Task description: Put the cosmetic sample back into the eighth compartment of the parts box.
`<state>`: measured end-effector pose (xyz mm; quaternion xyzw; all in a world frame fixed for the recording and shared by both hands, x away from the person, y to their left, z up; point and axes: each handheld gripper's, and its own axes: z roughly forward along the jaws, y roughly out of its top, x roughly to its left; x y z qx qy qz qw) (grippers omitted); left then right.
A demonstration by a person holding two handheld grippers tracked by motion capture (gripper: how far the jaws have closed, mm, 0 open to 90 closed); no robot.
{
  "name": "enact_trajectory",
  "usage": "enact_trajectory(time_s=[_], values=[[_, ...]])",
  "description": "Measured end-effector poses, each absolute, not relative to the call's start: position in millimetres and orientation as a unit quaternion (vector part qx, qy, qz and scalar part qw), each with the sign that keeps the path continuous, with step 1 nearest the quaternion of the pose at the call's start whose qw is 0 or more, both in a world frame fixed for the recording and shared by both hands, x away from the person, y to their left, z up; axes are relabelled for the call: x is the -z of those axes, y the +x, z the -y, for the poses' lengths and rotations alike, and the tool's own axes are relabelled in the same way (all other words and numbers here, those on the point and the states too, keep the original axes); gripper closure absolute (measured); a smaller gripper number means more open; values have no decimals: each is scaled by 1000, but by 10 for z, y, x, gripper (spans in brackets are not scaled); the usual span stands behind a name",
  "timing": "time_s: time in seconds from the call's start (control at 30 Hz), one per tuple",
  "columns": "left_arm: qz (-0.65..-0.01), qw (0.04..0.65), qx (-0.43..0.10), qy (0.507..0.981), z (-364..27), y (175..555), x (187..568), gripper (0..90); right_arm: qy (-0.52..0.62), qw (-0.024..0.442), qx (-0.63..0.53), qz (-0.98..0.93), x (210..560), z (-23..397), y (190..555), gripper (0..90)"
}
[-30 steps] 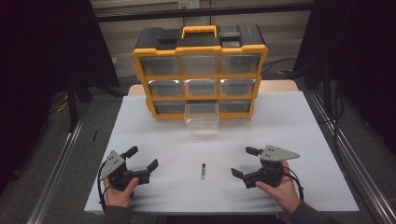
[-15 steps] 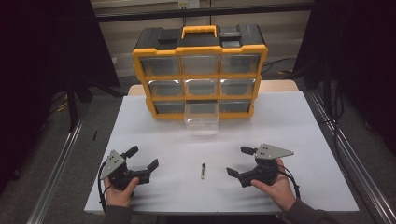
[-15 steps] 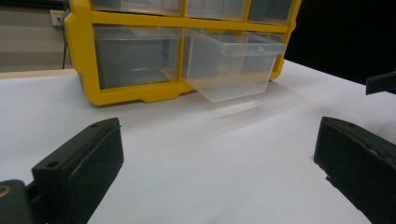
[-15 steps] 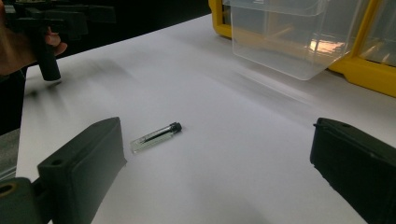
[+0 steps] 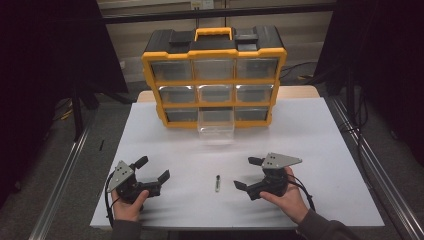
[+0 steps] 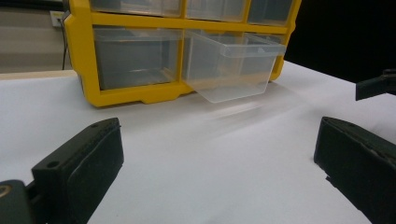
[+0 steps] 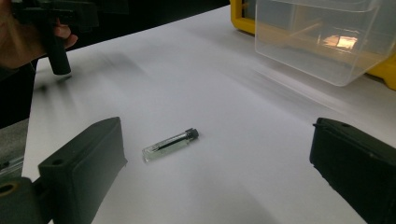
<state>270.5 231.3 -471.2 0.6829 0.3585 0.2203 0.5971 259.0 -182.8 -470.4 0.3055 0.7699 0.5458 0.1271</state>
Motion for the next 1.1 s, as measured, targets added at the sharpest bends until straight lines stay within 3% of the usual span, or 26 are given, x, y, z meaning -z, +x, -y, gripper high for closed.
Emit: enact_trajectory(time_s=[1.1], values=[[-359,594,-222,685,-2311,2717,4713,14,293,94,-508,-805,4741,1463,2782,25]])
